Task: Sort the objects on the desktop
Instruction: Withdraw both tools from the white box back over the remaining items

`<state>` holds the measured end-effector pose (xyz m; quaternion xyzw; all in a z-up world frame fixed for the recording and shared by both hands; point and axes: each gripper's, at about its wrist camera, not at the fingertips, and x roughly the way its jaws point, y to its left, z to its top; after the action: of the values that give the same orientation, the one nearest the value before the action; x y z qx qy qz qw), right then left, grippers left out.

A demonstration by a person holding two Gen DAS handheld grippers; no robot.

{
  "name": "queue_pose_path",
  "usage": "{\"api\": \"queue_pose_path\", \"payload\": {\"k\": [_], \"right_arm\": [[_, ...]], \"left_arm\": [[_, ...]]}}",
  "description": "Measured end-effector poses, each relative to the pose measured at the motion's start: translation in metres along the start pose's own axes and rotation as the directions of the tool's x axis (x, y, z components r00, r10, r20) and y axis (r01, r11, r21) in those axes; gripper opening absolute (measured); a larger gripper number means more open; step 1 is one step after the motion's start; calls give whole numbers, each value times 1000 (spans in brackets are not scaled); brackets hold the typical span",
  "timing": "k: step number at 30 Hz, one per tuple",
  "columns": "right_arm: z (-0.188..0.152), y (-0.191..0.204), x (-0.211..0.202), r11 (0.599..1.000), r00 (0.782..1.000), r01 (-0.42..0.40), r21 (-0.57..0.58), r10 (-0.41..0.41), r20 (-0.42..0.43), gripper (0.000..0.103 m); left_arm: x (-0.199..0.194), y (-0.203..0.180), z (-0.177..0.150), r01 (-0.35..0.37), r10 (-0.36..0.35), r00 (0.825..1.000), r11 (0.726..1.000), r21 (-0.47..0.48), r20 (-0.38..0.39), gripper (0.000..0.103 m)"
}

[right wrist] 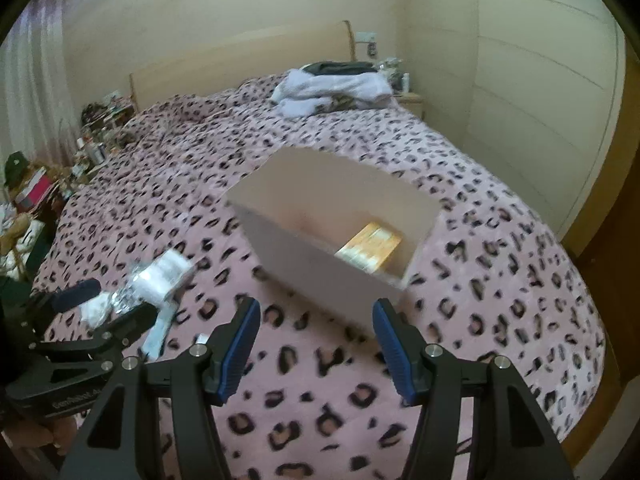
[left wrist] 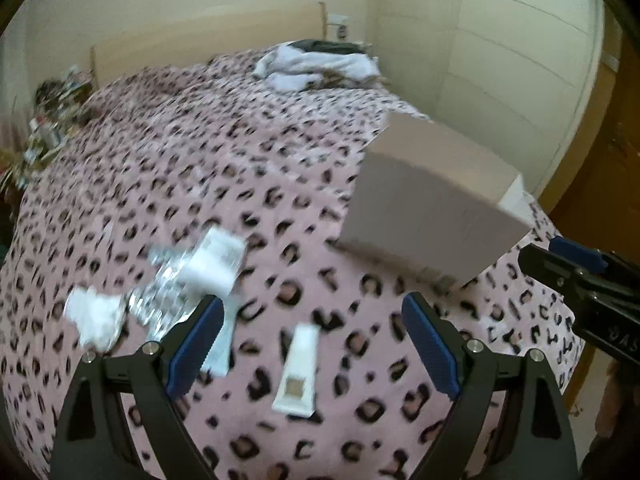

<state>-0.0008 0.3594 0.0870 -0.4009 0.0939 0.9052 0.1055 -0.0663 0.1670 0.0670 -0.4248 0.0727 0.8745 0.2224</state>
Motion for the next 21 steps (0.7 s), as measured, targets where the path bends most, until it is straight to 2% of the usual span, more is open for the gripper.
{"api": "queue_pose_path", "payload": {"k": [8,21], "right_arm": [[-43,47,20,997,995,-73,-35,71,-77,60],[-98,96,36,993,981,-107,-59,96,-169,60]], "left_arm": [[-9,41,-52,-94,91,995,992,-79,-34,92],[-7,79,-126,-195,179,977,969,-149,-115,92]]}}
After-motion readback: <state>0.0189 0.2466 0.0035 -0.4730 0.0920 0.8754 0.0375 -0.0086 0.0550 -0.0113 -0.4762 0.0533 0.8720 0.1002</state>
